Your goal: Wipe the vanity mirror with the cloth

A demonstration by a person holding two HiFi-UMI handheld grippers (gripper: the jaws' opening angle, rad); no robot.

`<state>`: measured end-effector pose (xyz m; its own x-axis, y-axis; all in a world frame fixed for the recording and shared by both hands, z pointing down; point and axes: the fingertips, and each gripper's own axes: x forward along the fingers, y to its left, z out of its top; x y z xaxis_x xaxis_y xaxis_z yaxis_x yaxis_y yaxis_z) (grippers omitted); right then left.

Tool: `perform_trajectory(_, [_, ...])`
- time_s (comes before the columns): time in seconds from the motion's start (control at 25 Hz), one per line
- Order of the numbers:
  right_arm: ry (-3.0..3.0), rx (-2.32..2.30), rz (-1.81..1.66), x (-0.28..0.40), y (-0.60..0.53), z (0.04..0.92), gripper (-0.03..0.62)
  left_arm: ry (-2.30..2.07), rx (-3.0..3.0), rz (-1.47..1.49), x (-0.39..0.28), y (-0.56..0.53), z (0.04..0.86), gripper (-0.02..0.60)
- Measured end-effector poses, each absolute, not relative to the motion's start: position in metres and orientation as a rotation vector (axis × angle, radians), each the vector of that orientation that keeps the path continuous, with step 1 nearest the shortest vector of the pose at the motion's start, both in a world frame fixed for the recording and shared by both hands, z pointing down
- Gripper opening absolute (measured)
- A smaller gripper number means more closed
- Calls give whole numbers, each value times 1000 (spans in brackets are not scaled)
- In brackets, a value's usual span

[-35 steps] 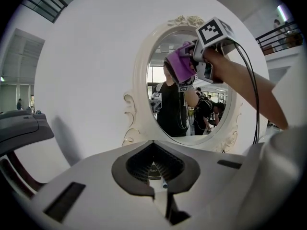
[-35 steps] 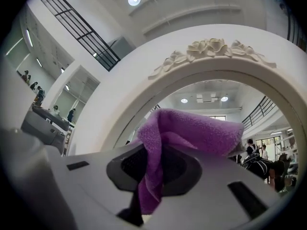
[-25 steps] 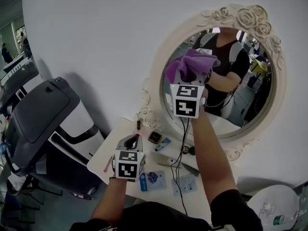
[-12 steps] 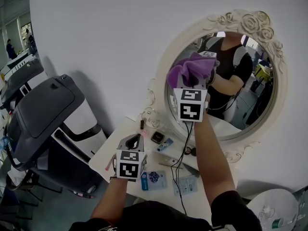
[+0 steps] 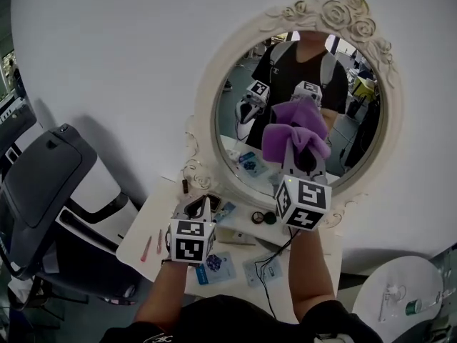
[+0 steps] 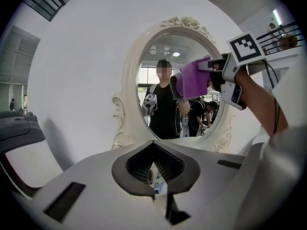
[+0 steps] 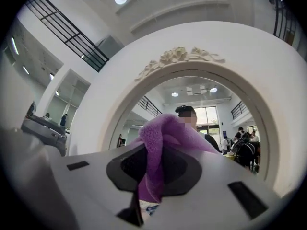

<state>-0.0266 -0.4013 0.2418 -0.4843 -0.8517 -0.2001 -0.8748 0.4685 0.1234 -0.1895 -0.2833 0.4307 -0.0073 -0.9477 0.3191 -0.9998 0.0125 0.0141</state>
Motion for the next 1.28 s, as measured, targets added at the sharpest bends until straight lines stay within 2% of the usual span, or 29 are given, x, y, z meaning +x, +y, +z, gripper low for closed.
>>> perform_trajectory(0.28, [2471,-1802,252,70,-413,267,55,-1899,2200,338,-131,-322,425,-3])
perform_trajectory(0.68, [2396,-2010,143,147,-429,305,55,-1737,2358,381,-60,-349,426,-3])
perform_trajectory(1.04, [2425,-2011,54,143,-460,333,55,-1801,2290,397,-81,-346,430,-3])
perform_trajectory(1.28, [2502,-1921,83,96,-461,340,55,-1893,2186,392,-121,-334,435,-3])
